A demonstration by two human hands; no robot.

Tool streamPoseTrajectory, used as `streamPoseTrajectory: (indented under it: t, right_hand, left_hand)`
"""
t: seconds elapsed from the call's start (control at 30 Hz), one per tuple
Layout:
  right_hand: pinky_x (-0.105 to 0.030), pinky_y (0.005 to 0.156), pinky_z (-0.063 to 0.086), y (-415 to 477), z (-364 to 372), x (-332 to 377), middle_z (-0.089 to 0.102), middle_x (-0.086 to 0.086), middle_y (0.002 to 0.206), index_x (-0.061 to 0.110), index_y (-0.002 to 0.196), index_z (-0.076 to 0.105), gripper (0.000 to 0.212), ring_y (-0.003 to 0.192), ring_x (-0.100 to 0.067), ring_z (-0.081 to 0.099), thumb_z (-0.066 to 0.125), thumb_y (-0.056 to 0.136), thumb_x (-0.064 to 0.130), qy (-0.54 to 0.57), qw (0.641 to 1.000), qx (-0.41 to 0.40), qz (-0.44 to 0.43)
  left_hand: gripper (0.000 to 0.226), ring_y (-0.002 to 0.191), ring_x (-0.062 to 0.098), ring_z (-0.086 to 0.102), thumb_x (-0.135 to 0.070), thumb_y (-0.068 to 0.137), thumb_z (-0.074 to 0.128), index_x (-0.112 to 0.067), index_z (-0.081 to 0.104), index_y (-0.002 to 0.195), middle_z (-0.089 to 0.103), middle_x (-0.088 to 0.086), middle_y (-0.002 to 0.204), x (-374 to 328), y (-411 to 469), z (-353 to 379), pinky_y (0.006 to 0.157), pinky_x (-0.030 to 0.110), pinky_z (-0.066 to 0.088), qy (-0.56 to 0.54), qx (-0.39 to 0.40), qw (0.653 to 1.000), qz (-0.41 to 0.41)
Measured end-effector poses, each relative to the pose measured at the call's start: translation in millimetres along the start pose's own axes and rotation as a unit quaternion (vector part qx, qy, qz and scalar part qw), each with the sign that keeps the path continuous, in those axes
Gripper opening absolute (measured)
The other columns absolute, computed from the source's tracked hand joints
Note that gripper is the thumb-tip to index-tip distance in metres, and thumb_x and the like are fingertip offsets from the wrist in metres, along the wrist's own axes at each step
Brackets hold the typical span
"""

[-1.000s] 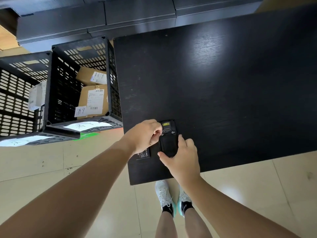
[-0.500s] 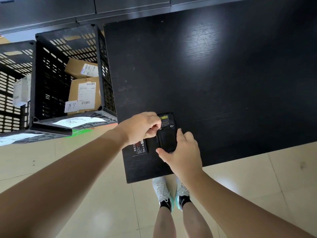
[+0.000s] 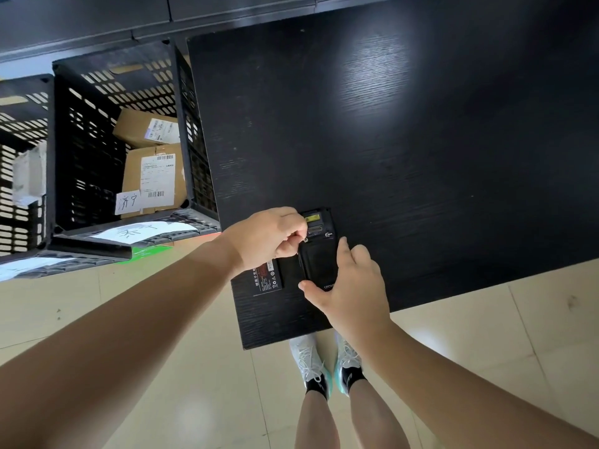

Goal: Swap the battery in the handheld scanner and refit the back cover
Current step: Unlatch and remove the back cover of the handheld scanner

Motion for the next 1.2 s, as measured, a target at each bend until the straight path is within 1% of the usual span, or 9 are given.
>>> streamPoseTrajectory:
  t: [0.2,0.33,0.53,0.87,1.0,1.07,1.1,1.17,1.2]
  right_hand:
    - [-0.028,0.082,0.045,0,-2,0,0.05,-0.004,0.115,0.007,0.153,0.029,0.105,0.1,-0.02,0.05,0.063,0.075,0.069,-0.008,1.0,0.005,-0.011]
    - [-0.027,0.084,0.046,-1,-2,2,0.048,-0.002,0.116,0.009,0.154,0.025,0.106,0.102,-0.018,0.048,0.061,0.076,0.07,-0.006,1.0,0.009,-0.005]
    - [-0.026,0.084,0.045,-1,-1,3,0.047,-0.001,0.116,0.011,0.155,0.023,0.105,0.1,-0.016,0.046,0.059,0.076,0.071,-0.006,1.0,0.012,0.007]
    - [-0.027,0.086,0.045,0,2,0,0.048,-0.002,0.117,0.009,0.155,0.025,0.106,0.1,-0.017,0.047,0.06,0.076,0.07,-0.01,1.0,0.008,-0.009]
    - [-0.029,0.084,0.047,0,3,-2,0.049,-0.002,0.112,0.008,0.154,0.027,0.107,0.099,-0.019,0.049,0.059,0.075,0.073,-0.004,1.0,-0.004,-0.014]
    - [-0.029,0.085,0.047,-1,0,-5,0.05,-0.001,0.112,0.01,0.154,0.028,0.106,0.101,-0.019,0.052,0.057,0.075,0.075,0.002,1.0,0.007,-0.029]
    - [-0.029,0.085,0.047,-1,-4,-9,0.051,0.0,0.115,0.012,0.154,0.028,0.104,0.102,-0.018,0.053,0.055,0.076,0.075,0.026,0.999,0.018,-0.032]
    - [-0.023,0.082,0.048,3,-17,-20,0.054,0.004,0.118,0.02,0.151,0.035,0.089,0.098,-0.01,0.058,0.058,0.079,0.067,0.122,0.992,0.044,-0.011]
    - [-0.019,0.078,0.048,8,-25,-26,0.057,0.005,0.116,0.022,0.146,0.043,0.076,0.09,-0.005,0.061,0.061,0.082,0.06,0.163,0.986,0.045,-0.005]
  left_hand:
    - [0.035,0.064,0.021,0.049,0.018,0.066,0.045,-0.009,0.058,0.086,0.046,-0.005,0.076,5,-2,2,0.066,0.048,0.054,-0.027,-0.013,0.999,0.012]
    - [0.04,0.066,0.025,0.054,0.015,0.065,0.042,-0.019,0.054,0.081,0.046,-0.009,0.075,12,-1,1,0.065,0.047,0.054,-0.053,0.001,0.999,0.012]
    - [0.042,0.07,0.018,0.054,0.018,0.064,0.044,-0.02,0.054,0.08,0.043,-0.018,0.069,17,-2,2,0.068,0.04,0.053,-0.052,0.002,0.998,0.031]
    - [0.041,0.066,0.02,0.055,0.017,0.063,0.043,-0.021,0.056,0.075,0.055,-0.005,0.078,14,0,7,0.057,0.044,0.053,-0.077,-0.029,0.996,-0.014]
    - [0.034,0.07,0.024,0.059,0.016,0.071,0.051,-0.015,0.062,0.08,0.059,0.0,0.082,8,-3,8,0.062,0.043,0.053,-0.079,-0.039,0.995,-0.045]
    - [0.018,0.073,0.02,0.061,0.005,0.084,0.059,-0.012,0.066,0.087,0.061,0.0,0.088,1,-7,9,0.064,0.036,0.052,-0.072,-0.064,0.993,-0.073]
    - [0.011,0.074,0.013,0.06,-0.003,0.089,0.061,-0.013,0.066,0.091,0.061,-0.002,0.09,-4,-11,10,0.065,0.028,0.049,-0.078,-0.082,0.989,-0.096]
    - [0.008,0.077,0.0,0.056,-0.017,0.091,0.063,-0.019,0.063,0.099,0.059,-0.007,0.091,-18,-20,18,0.068,0.01,0.041,-0.117,-0.141,0.968,-0.172]
    - [0.013,0.078,-0.002,0.055,-0.022,0.09,0.066,-0.022,0.061,0.101,0.059,-0.008,0.091,-29,-26,23,0.069,0.009,0.04,-0.145,-0.182,0.947,-0.222]
Point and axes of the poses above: each hand's wrist, its own y-axis towards the middle knuckle, its own z-axis out of the palm, x = y × z, the point moved 1 cm from there along y, towards the middle knuckle
